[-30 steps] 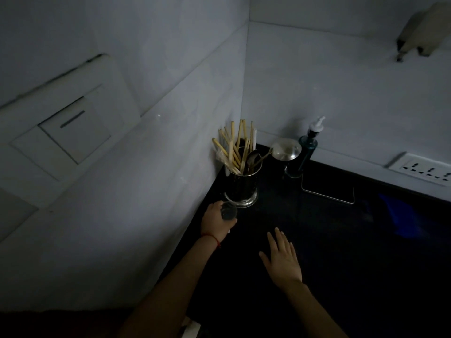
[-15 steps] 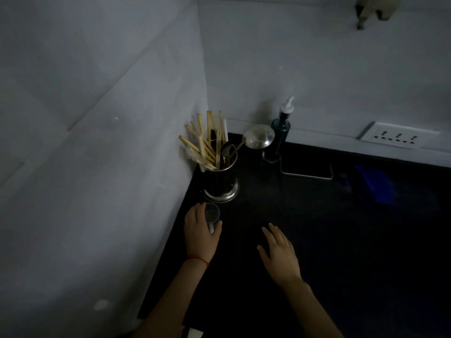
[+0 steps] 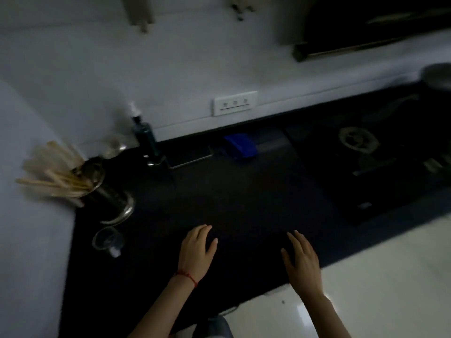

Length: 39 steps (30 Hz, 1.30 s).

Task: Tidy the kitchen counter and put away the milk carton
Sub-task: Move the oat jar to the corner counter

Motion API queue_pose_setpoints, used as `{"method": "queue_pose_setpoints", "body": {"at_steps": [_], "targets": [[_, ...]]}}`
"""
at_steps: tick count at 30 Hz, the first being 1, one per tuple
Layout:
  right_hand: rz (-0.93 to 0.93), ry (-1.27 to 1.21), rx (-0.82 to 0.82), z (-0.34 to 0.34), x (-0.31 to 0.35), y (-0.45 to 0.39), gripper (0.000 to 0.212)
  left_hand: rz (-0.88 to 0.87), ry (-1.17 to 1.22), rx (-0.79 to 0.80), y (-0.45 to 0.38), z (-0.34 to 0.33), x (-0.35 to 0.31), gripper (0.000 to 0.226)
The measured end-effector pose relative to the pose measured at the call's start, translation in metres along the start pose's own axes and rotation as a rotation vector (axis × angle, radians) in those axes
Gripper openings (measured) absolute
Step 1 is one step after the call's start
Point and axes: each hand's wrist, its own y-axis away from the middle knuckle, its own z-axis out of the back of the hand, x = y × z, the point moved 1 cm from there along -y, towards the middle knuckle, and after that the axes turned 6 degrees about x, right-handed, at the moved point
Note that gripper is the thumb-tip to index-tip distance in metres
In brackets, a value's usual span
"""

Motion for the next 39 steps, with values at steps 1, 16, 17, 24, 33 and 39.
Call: {"method": "queue_pose_setpoints", "body": {"at_steps": [1, 16, 17, 24, 33, 39], "targets": [[-0.041, -0.024, -0.042, 0.009, -0.022, 0.011, 0.048, -0.030, -0.008, 0.032, 0.000, -0.012, -0.017, 0.042], [-0.838, -0.312, -0.346, 0.065, -0.339, 0.235, 0.048, -0.448, -0.200, 0.747, 0.066, -0.248, -0.296, 0.058], [-0.890, -0.347, -0.347, 0.064, -0.352, 0.248, 0.048, -0.440, -0.216, 0.798, 0.070, -0.262, -0.306, 0.049], [-1.100, -0.534, -0.342, 0.071, -0.429, 0.274, 0.048, -0.396, -0.273, 0.919, 0.056, -0.343, -0.371, 0.041], [-1.098, -0.628, -0.332, 0.178, -0.573, 0.197, 0.047, -0.282, -0.293, 0.970, -0.016, -0.451, -0.500, 0.040], [-1.146, -0.687, -0.357, 0.243, -0.656, 0.172, 0.047, -0.350, -0.322, 1.022, -0.047, -0.520, -0.632, 0.040]]}}
